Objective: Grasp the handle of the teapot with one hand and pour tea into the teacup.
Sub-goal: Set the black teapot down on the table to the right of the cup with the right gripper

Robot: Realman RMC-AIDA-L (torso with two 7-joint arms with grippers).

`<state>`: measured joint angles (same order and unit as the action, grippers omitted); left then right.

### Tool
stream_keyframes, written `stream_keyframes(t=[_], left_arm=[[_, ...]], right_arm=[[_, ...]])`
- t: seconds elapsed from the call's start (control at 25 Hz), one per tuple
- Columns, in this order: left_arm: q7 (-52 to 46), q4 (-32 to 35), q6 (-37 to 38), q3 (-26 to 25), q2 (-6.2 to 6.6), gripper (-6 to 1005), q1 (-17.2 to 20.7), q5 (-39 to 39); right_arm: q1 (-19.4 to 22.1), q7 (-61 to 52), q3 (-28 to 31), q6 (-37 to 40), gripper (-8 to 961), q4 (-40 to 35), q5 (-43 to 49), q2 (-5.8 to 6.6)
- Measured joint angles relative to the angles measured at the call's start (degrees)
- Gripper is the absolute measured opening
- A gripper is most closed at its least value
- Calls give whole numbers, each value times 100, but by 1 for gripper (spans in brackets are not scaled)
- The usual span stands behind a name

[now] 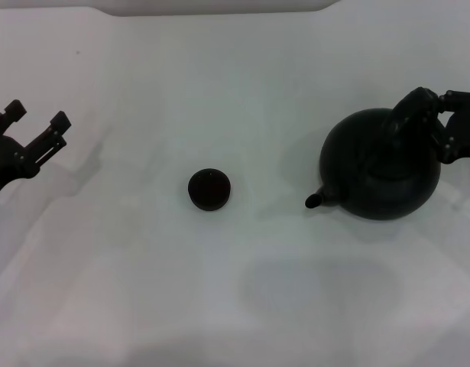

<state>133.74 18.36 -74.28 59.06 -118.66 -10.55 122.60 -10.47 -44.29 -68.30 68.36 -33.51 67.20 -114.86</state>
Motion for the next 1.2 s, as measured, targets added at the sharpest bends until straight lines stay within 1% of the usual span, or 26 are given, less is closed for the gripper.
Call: stream_keyframes(t=[0.64, 0.88, 1.08, 1.2], left_arm=[[3, 11, 46, -1, 19, 862, -26, 0], [3, 1, 52, -32, 26, 862, -53, 0], [3, 3, 62, -35, 28, 861, -61, 0], [3, 10, 69, -35, 28, 861, -61, 3]], right_arm=[[-19, -12, 1, -6, 107, 11, 4, -11], [-22, -24, 18, -7, 165, 10, -29, -10], [-11, -34, 19, 1, 267, 11, -50, -10], [-4, -44, 19, 36, 371, 11, -55, -10]])
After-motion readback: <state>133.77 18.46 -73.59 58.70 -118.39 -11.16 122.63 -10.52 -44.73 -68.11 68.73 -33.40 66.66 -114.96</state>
